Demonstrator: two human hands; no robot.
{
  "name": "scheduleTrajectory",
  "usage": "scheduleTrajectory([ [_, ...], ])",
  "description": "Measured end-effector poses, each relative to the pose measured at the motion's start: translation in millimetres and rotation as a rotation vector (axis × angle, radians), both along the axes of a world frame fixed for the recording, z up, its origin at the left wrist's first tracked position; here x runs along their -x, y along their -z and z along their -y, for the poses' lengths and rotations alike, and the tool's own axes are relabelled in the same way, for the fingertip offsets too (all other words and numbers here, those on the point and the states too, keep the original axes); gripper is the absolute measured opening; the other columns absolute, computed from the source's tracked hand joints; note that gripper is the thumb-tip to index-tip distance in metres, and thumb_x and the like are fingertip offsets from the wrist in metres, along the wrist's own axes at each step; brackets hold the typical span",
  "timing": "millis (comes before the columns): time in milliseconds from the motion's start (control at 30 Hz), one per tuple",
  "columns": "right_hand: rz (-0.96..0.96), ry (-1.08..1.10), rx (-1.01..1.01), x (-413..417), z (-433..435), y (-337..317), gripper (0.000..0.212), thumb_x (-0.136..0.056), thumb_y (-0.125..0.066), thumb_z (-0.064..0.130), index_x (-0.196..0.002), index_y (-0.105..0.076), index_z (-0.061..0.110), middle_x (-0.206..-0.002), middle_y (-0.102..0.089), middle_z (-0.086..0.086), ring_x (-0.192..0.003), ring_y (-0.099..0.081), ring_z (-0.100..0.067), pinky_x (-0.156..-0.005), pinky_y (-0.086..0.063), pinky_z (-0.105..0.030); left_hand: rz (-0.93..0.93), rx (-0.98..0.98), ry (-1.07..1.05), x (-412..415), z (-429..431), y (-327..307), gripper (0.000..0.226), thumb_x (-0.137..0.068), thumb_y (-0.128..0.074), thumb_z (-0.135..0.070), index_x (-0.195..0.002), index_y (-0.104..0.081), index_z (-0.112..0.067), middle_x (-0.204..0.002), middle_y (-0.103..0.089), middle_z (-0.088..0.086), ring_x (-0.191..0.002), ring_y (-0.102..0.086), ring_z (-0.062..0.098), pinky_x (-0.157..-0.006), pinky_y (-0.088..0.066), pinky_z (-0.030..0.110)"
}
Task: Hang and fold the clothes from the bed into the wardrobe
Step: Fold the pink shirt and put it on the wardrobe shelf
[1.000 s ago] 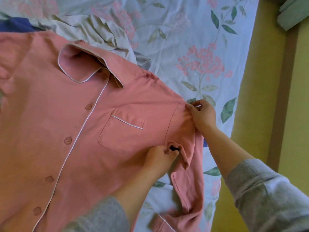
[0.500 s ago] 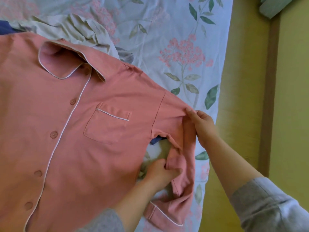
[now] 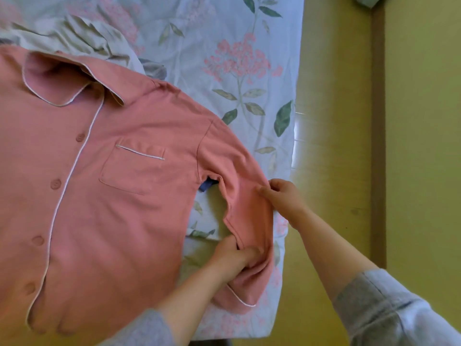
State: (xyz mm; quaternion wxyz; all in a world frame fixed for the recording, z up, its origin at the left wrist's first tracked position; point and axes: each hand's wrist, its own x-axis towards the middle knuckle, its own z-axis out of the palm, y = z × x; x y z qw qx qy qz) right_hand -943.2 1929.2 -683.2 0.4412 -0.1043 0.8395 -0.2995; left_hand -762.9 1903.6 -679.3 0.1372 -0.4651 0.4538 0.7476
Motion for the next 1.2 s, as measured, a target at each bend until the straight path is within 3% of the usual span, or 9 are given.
scheduleTrajectory([
  [67, -0.058, 0.154, 0.04, 5.3, -2.0, -1.5, 0.011, -0.092, -0.06, 0.021, -0.088, -0.06, 0.011, -0.076, -0.057, 0.002, -0.072, -0.052, -0.016, -0.059, -0.039, -0.027, -0.021, -0.01, 0.018, 5.2, -6.4, -5.8, 0.031, -0.078, -0.073, -0.031, -0.103, -0.072, -0.013, -0.094, -0.075, -0.004, -0.087, -0.069, 0.009, -0.08, -0.055, 0.026],
  [167, -0.071, 0.293, 0.13, 19.5, -3.3, -9.9, 0.012, -0.089, -0.066, 0.022, -0.094, -0.059, 0.013, -0.083, -0.062, -0.005, -0.074, -0.056, -0.019, -0.062, -0.042, -0.029, -0.081, -0.117, 0.013, 23.3, -14.7, -12.2, 0.01, -0.091, -0.066, -0.026, -0.095, -0.07, -0.018, -0.08, -0.071, -0.01, -0.075, -0.065, 0.007, -0.07, -0.05, 0.024],
  [333, 0.006, 0.18, 0.103, 51.6, -21.9, -24.1, 0.036, -0.081, -0.078, 0.025, -0.113, -0.065, 0.016, -0.097, -0.071, -0.009, -0.088, -0.067, -0.024, -0.081, -0.054, -0.037, -0.069, -0.186, -0.016, 63.7, -20.3, -22.0, 0.016, -0.098, -0.051, -0.014, -0.084, -0.058, -0.018, -0.078, -0.06, 0.002, -0.074, -0.056, 0.013, -0.068, -0.052, 0.023],
  [467, 0.015, -0.097, -0.115, 49.2, -66.5, -14.3, 0.028, -0.081, -0.077, 0.021, -0.091, -0.067, -0.003, -0.076, -0.057, -0.009, -0.074, -0.052, -0.019, -0.067, -0.039, -0.031, -0.021, 0.048, 0.079, 69.8, -8.8, -19.9, 0.013, -0.097, -0.054, -0.018, -0.088, -0.063, -0.018, -0.098, -0.067, 0.01, -0.094, -0.065, 0.026, -0.087, -0.054, 0.038],
  [600, 0.11, 0.03, -0.064, 31.4, -107.7, -1.4, 0.023, -0.083, -0.075, 0.019, -0.074, -0.059, 0.005, -0.069, -0.055, -0.007, -0.069, -0.049, -0.016, -0.063, -0.037, -0.028, -0.018, 0.249, 0.197, 65.5, 8.3, -16.3, 0.008, -0.095, -0.056, -0.012, -0.091, -0.063, -0.013, -0.097, -0.067, 0.013, -0.087, -0.065, 0.026, -0.086, -0.054, 0.044],
  [733, -0.023, 0.211, 0.031, 26.7, -129.0, 6.0, 0.029, -0.084, -0.074, 0.015, -0.066, -0.052, 0.011, -0.057, -0.048, 0.002, -0.056, -0.042, -0.009, -0.049, -0.031, -0.022, -0.145, 0.699, 0.286, 75.1, 27.0, -14.6, 0.006, -0.089, -0.062, -0.009, -0.09, -0.065, -0.015, -0.086, -0.065, 0.002, -0.081, -0.062, 0.02, -0.076, -0.049, 0.018],
  [867, -0.098, 0.415, 0.133, 48.4, -137.9, -0.5, 0.034, -0.082, -0.075, 0.012, -0.06, -0.049, 0.018, -0.048, -0.047, 0.013, -0.044, -0.04, 0.002, -0.042, -0.031, -0.013, -0.22, 1.061, 0.893, 102.7, 46.3, -9.2, 0.041, -0.093, -0.056, -0.019, -0.134, -0.053, -0.014, -0.133, -0.048, 0.007, -0.121, -0.046, 0.026, -0.104, -0.037, 0.032],
  [1067, -0.036, 0.274, 0.13, 74.8, -135.1, -12.5, 0.024, -0.095, -0.057, 0.014, -0.073, -0.051, 0.014, -0.052, -0.056, 0.005, -0.048, -0.052, -0.012, -0.041, -0.039, -0.018, -0.063, 1.169, 1.196, 126.4, 48.9, 2.9, 0.077, -0.091, -0.059, -0.036, -0.154, -0.014, -0.03, -0.153, -0.018, 0.005, -0.129, -0.031, 0.029, -0.109, -0.029, 0.036],
  [1200, -0.073, 0.174, 0.036, 88.1, -130.3, -15.0, 0.021, -0.092, -0.065, 0.031, -0.083, -0.064, 0.011, -0.071, -0.065, -0.003, -0.067, -0.059, -0.018, -0.058, -0.047, -0.027, -0.11, 1.18, 1.15, 132.8, 47.2, 4.5, 0.065, -0.086, -0.064, -0.042, -0.144, -0.039, -0.027, -0.137, -0.036, 0.003, -0.117, -0.04, 0.026, -0.1, -0.039, 0.036],
])
